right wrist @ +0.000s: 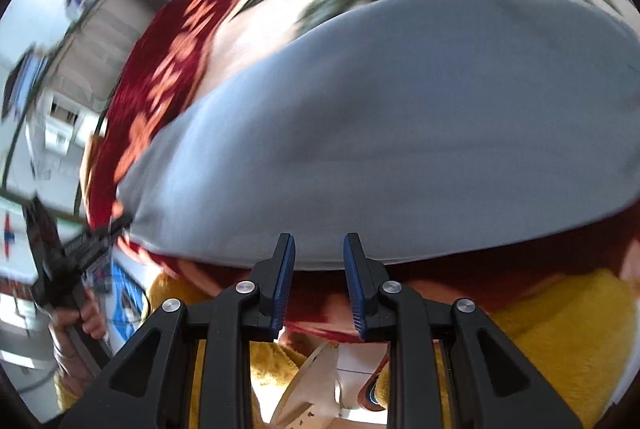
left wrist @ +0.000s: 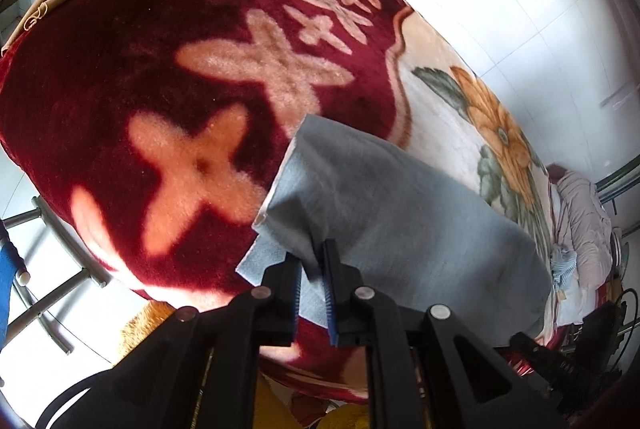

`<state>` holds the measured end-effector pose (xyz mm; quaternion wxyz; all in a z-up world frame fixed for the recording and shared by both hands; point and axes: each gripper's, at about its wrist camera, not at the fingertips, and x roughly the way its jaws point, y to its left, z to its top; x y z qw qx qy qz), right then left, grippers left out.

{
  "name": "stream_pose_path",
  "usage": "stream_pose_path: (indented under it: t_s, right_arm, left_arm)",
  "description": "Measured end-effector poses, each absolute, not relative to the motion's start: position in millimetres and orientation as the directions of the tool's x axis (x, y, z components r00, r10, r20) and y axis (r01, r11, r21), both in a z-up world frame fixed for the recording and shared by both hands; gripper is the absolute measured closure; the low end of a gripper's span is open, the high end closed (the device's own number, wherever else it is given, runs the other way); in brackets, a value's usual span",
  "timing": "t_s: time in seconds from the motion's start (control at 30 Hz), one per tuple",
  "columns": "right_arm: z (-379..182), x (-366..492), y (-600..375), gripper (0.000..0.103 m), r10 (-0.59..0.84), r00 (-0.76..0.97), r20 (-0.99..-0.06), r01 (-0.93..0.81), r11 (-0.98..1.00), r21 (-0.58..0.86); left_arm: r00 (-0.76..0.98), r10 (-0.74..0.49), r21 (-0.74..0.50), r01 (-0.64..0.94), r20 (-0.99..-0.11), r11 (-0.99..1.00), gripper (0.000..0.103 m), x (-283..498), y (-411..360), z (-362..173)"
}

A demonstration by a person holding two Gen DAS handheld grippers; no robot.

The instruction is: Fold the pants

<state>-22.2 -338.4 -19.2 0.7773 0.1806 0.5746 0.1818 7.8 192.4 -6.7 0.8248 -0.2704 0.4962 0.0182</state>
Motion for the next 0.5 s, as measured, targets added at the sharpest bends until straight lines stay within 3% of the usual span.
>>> stream_pose_path:
  t_s: [0.37, 0.5]
  right_arm:
    - [-37, -7, -564, 0.077, 0.230, 0.490, -0.841, 0.487, 0.728, 0.482]
    - [-55, 10, -583, 0.077, 0.256, 0.460, -0.850, 0.506, 0.711, 0.488]
  left_arm:
    - [0.501, -0.216, -0.406, -0.306, -0.838, 0.861, 0.094, 8, 191, -3]
    - [0.512, -0.209, -0.398, -0.294, -0.833, 0.869, 0.096, 5, 188, 7]
